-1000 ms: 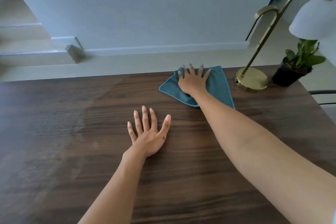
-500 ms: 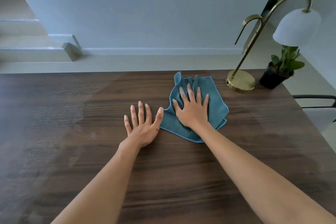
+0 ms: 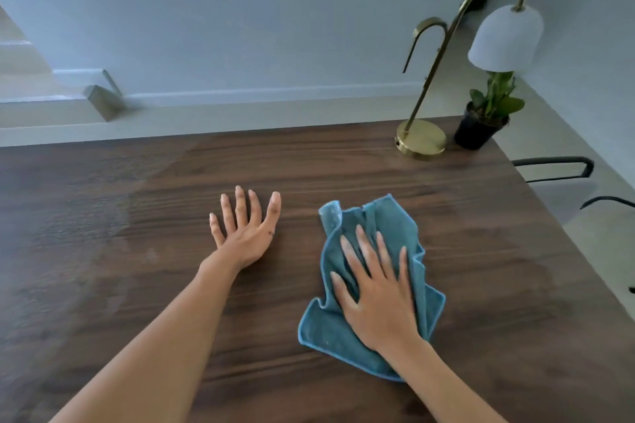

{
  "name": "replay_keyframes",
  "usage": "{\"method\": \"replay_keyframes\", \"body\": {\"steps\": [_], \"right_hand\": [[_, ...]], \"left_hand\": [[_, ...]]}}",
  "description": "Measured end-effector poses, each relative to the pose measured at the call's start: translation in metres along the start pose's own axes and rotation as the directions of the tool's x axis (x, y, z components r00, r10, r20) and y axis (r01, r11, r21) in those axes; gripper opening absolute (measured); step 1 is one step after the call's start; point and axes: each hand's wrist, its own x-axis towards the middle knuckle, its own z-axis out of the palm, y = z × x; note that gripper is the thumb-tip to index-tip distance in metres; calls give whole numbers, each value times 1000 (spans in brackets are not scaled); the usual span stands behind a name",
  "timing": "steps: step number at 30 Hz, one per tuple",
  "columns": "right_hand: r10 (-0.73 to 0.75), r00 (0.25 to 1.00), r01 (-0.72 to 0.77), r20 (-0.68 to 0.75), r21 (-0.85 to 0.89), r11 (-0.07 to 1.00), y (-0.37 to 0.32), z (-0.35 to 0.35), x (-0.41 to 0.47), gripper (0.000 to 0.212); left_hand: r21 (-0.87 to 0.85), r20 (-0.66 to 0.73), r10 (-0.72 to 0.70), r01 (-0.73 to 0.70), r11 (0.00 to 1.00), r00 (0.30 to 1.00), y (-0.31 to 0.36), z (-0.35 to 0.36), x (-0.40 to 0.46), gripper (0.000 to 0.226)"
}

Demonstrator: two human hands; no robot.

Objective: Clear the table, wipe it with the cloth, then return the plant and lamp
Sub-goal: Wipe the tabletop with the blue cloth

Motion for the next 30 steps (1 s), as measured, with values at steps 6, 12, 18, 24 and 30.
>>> {"method": "replay_keyframes", "body": {"steps": [6, 12, 18, 24, 30], "right_hand": [[149, 984, -146, 101, -36, 989, 20, -5, 91, 73], [-342, 919, 350, 199, -5, 937, -62, 16, 181, 62], [-397, 887, 407, 235, 3, 913, -95, 27, 259, 56], [-212, 967, 205, 141, 60, 977, -95, 30, 304, 62], [-150, 984, 147, 98, 43, 988, -85, 28, 268, 68]], "left_hand": [[33, -5, 6, -6, 999, 1000, -2, 1, 0, 96], [53, -29, 7, -6, 999, 1000, -1, 3, 4, 95], [95, 4, 41, -41, 995, 999, -7, 5, 10, 90], [123, 12, 69, -69, 990, 998, -11, 8, 15, 79], [65, -14, 37, -36, 997, 999, -4, 6, 8, 79]]}}
